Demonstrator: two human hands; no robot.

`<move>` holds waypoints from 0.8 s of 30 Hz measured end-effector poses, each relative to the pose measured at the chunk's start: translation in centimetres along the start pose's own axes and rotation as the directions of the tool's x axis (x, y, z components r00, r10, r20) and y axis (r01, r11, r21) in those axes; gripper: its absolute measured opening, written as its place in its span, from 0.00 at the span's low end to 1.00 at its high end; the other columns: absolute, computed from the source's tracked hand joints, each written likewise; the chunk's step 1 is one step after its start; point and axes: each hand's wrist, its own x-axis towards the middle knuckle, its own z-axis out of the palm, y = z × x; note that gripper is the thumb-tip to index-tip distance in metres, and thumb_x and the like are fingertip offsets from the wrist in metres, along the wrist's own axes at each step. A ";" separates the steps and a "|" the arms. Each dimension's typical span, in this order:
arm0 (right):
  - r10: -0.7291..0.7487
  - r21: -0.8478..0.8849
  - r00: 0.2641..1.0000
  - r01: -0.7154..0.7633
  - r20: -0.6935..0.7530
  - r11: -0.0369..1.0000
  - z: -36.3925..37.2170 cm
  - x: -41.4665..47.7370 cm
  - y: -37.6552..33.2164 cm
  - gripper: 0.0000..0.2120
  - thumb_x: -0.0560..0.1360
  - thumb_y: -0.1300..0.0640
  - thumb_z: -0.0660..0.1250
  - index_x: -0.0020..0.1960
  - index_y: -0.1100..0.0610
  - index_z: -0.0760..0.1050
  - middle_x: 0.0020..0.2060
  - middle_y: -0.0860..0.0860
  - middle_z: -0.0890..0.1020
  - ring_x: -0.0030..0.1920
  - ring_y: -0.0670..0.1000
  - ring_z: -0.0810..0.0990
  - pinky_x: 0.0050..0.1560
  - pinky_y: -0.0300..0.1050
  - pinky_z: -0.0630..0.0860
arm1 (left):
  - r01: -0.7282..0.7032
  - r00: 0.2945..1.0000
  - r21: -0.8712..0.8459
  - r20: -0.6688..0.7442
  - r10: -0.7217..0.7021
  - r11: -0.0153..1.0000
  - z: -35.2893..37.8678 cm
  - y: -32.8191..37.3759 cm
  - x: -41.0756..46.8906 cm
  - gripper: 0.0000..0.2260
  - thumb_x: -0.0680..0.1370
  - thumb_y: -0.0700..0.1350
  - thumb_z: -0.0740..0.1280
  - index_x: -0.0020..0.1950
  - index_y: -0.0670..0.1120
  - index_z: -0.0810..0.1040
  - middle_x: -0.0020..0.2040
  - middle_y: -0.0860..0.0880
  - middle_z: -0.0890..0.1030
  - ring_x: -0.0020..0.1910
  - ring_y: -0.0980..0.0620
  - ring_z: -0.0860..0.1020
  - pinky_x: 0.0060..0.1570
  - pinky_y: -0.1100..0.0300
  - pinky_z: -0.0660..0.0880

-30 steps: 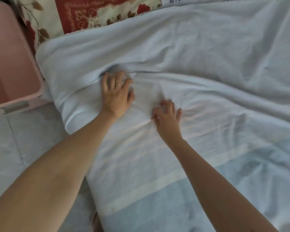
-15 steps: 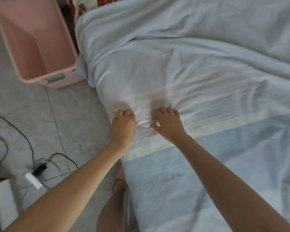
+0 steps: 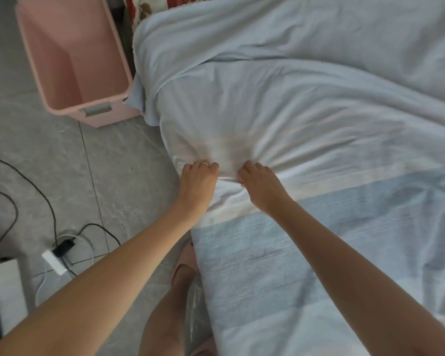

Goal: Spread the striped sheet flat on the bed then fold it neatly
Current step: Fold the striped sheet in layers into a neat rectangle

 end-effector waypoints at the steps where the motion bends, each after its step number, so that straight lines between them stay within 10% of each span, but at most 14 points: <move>1: -0.023 -0.002 0.999 0.023 -0.026 1.000 0.4 -0.4 -0.1 0.15 0.65 0.77 0.62 0.49 0.65 0.76 0.50 0.60 0.77 0.43 0.59 0.77 0.43 0.49 0.72 | -0.022 1.000 0.001 0.004 0.022 1.000 0.0 0.1 -0.1 0.16 0.55 0.33 0.79 0.33 0.43 0.74 0.26 0.48 0.73 0.25 0.46 0.75 0.28 0.60 0.68; 9: -0.104 0.019 0.985 0.108 -0.135 0.994 1.2 -2.6 0.2 0.24 0.54 0.77 0.59 0.46 0.61 0.76 0.30 0.52 0.75 0.29 0.55 0.75 0.35 0.45 0.72 | -0.124 0.991 -0.011 0.040 0.124 0.992 0.9 0.6 -2.1 0.20 0.49 0.30 0.76 0.35 0.42 0.75 0.23 0.48 0.71 0.19 0.48 0.71 0.21 0.63 0.66; 24: -0.022 0.005 0.979 0.023 -0.203 1.000 3.7 -7.7 0.2 0.19 0.60 0.75 0.65 0.47 0.59 0.72 0.34 0.51 0.77 0.34 0.54 0.76 0.37 0.45 0.71 | -0.072 0.997 -0.274 -0.011 0.072 0.959 1.7 4.0 -6.8 0.18 0.58 0.33 0.79 0.39 0.41 0.74 0.32 0.46 0.74 0.28 0.48 0.74 0.23 0.61 0.66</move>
